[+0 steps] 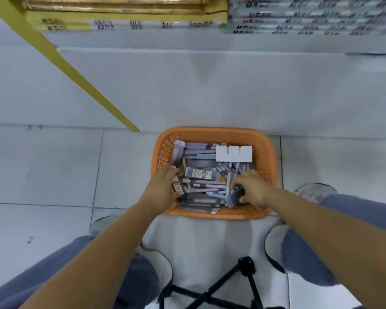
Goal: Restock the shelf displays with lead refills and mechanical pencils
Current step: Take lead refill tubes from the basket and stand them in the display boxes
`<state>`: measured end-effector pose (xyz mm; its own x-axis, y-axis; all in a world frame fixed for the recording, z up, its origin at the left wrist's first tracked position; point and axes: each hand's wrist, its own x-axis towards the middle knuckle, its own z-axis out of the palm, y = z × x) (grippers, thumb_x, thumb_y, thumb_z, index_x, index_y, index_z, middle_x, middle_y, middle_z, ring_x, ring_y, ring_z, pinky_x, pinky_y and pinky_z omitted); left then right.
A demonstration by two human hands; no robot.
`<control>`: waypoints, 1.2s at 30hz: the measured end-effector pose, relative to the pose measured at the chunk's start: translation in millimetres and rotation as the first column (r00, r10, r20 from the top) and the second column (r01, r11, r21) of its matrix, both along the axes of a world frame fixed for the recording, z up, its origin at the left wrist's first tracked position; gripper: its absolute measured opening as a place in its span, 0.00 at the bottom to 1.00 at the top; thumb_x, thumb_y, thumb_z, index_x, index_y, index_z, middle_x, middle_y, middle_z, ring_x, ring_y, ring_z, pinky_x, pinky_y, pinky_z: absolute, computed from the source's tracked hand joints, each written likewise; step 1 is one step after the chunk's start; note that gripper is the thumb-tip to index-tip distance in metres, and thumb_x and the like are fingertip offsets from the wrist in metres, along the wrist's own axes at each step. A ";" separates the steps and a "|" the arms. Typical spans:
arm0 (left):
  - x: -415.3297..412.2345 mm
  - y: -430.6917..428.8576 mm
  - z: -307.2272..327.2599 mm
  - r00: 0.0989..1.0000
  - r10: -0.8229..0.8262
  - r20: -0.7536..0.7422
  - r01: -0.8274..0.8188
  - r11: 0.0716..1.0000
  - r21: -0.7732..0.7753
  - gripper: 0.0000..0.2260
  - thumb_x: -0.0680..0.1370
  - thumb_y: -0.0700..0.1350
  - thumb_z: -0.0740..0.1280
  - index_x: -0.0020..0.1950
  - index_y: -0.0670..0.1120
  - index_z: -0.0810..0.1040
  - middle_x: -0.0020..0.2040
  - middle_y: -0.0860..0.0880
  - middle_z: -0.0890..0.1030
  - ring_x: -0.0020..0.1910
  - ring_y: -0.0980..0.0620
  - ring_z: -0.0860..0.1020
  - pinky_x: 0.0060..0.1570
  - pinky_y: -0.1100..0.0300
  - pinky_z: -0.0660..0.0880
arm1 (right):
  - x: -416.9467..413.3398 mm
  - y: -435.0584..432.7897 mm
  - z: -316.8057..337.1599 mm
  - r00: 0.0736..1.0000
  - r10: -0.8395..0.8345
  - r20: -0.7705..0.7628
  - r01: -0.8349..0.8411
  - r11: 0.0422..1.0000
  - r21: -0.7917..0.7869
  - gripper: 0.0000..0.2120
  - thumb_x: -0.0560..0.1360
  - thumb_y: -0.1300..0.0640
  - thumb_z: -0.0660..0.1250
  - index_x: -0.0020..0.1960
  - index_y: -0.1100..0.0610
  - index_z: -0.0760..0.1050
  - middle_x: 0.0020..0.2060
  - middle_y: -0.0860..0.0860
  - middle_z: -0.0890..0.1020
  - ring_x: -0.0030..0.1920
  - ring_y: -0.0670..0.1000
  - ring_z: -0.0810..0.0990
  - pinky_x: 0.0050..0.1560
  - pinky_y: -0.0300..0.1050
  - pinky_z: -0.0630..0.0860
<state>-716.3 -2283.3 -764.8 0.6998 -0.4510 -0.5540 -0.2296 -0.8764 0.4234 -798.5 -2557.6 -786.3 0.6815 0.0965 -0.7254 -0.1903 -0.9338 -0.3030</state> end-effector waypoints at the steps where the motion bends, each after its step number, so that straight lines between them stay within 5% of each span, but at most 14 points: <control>1: 1.2 -2.2 -3.5 1.000 -0.020 0.006 0.020 0.999 0.032 0.32 0.73 0.41 0.75 0.76 0.43 0.67 0.77 0.41 0.65 0.75 0.40 0.64 0.73 0.51 0.61 | 0.6 -0.7 -1.6 1.000 0.030 -0.005 -0.030 1.000 -0.002 0.19 0.70 0.56 0.75 0.59 0.50 0.75 0.58 0.53 0.73 0.59 0.55 0.68 0.55 0.45 0.67; 5: 7.3 -8.2 -11.2 0.997 -0.037 0.072 0.030 0.995 0.097 0.26 0.75 0.37 0.69 0.73 0.47 0.70 0.71 0.44 0.69 0.72 0.42 0.64 0.66 0.49 0.68 | -2.4 -4.0 -3.1 0.997 0.074 0.017 -0.074 0.997 0.036 0.09 0.72 0.52 0.74 0.51 0.49 0.78 0.47 0.46 0.76 0.52 0.50 0.71 0.45 0.41 0.65; 8: 13.1 -10.0 -11.5 0.992 -0.046 0.119 0.031 0.991 0.129 0.22 0.77 0.36 0.66 0.70 0.46 0.72 0.66 0.43 0.71 0.69 0.42 0.66 0.63 0.47 0.71 | -5.5 2.0 2.2 0.992 -0.126 0.014 0.121 0.971 0.208 0.09 0.74 0.53 0.72 0.40 0.47 0.73 0.39 0.43 0.73 0.44 0.48 0.72 0.36 0.36 0.61; 10: 15.8 -8.8 -11.9 0.991 -0.056 0.125 0.039 0.991 0.132 0.19 0.78 0.37 0.66 0.69 0.46 0.74 0.65 0.44 0.72 0.67 0.43 0.68 0.62 0.48 0.72 | -3.8 15.1 5.2 0.977 -0.211 -0.006 0.203 0.933 0.299 0.03 0.76 0.52 0.70 0.47 0.50 0.77 0.43 0.47 0.75 0.46 0.49 0.74 0.40 0.37 0.65; 16: 17.8 0.2 -13.3 0.987 -0.124 0.099 0.114 0.989 0.099 0.20 0.78 0.44 0.70 0.70 0.50 0.75 0.64 0.47 0.74 0.66 0.46 0.70 0.63 0.51 0.72 | -9.1 59.8 -6.7 0.971 -0.229 0.062 0.202 0.935 0.290 0.17 0.78 0.53 0.67 0.66 0.55 0.75 0.60 0.54 0.74 0.63 0.53 0.70 0.66 0.42 0.65; 21: 14.3 -1.6 -18.1 0.951 -0.259 0.171 0.232 0.959 0.164 0.26 0.77 0.47 0.71 0.74 0.54 0.70 0.68 0.48 0.72 0.67 0.46 0.69 0.60 0.51 0.74 | -20.8 62.0 -17.5 0.965 -0.248 0.089 0.224 0.950 0.219 0.32 0.72 0.37 0.68 0.71 0.51 0.70 0.63 0.50 0.66 0.67 0.51 0.61 0.70 0.44 0.58; 26: 16.7 -0.7 -23.3 0.897 -0.378 0.231 0.330 0.918 0.219 0.28 0.75 0.48 0.72 0.74 0.53 0.70 0.69 0.48 0.69 0.68 0.46 0.66 0.61 0.51 0.73 | -19.2 52.3 -13.7 0.989 -0.142 0.048 0.135 0.982 0.131 0.48 0.59 0.19 0.55 0.73 0.43 0.65 0.68 0.48 0.65 0.69 0.53 0.58 0.71 0.51 0.59; 32: 18.6 -5.3 -29.4 0.865 -0.412 0.285 0.367 0.909 0.200 0.21 0.74 0.49 0.73 0.67 0.52 0.77 0.66 0.49 0.72 0.66 0.45 0.67 0.66 0.51 0.65 | -8.0 55.2 -4.2 0.982 -0.185 -0.023 0.186 0.960 0.211 0.35 0.66 0.32 0.71 0.68 0.47 0.70 0.61 0.49 0.68 0.63 0.51 0.67 0.64 0.46 0.67; 36: 25.1 -2.9 -32.3 0.859 -0.434 0.271 0.399 0.900 0.175 0.16 0.76 0.54 0.71 0.63 0.52 0.78 0.62 0.51 0.76 0.63 0.47 0.68 0.63 0.53 0.64 | -6.4 56.5 2.0 0.982 -0.172 -0.074 0.185 0.946 0.266 0.25 0.72 0.41 0.71 0.66 0.48 0.72 0.62 0.50 0.72 0.60 0.49 0.73 0.60 0.42 0.71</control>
